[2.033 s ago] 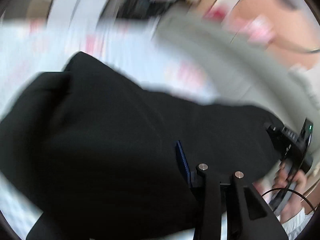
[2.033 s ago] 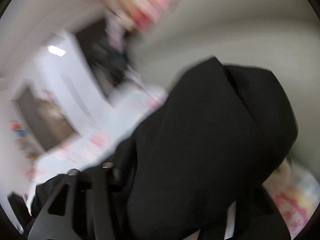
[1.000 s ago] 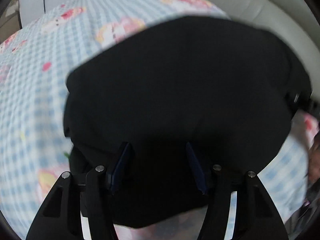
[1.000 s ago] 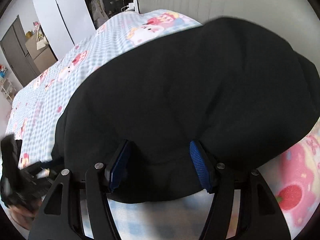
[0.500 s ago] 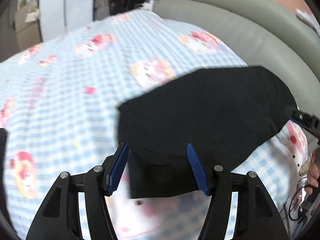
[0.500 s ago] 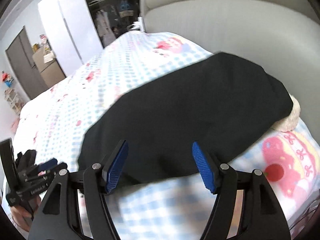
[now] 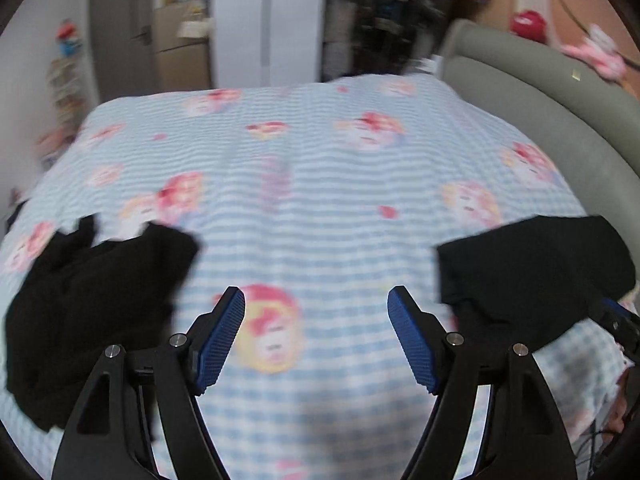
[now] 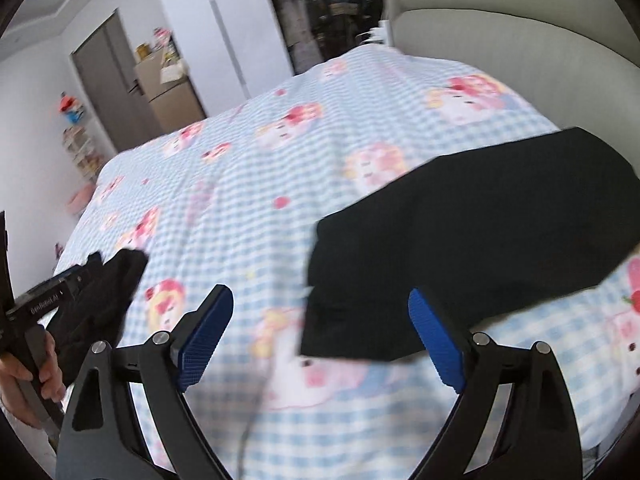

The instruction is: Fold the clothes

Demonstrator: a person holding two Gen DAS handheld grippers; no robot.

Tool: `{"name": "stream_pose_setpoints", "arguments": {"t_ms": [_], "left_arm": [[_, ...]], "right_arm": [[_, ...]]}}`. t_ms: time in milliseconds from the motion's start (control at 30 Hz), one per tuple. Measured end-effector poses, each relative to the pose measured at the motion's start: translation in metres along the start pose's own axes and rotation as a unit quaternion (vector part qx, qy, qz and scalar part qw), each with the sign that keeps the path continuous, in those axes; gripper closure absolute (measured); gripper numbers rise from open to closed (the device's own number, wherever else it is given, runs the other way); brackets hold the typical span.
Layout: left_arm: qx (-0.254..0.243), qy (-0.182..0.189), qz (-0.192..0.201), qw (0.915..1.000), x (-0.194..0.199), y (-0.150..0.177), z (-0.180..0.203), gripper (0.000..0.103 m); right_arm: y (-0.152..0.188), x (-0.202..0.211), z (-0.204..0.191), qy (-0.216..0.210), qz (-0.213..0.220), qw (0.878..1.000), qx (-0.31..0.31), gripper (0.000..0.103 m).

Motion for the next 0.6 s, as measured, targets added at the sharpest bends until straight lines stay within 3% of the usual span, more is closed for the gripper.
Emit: {"name": "stream_pose_setpoints", "arguments": {"t_ms": [100,200,400,600], "left_arm": [[0.025,-0.028,0.002,0.9993,0.016,0.007,-0.036,0.027],[0.036,-0.024,0.004,0.9991,0.032,0.019,-0.055,0.026],[0.027,-0.033,0.006,0.9991,0.066,0.066,-0.081,0.025],[0.035,-0.057,0.007,0.9978,0.114,0.120,-0.093,0.021]], "right_arm": [[0.009,-0.018,-0.021,0.007,0.004,1.000,-0.008,0.010],[0.024,-0.016,-0.056,0.000,-0.007,1.000,0.010,0.010],[0.057,0.006,-0.110,-0.010,-0.012,0.999,0.048,0.009],[0.109,0.034,-0.132,0.004,-0.004,0.998,0.066,0.009]]}}
Point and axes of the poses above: each gripper's, at about its wrist camera, not at the fingertips, and x roughly against the way its jaws point, z to its right, y to its underside, the point moved 2 cm from there along -x, roughly the way its jaws point, and after that the axes turned 2 degrees about -z, right-handed, at the moved point
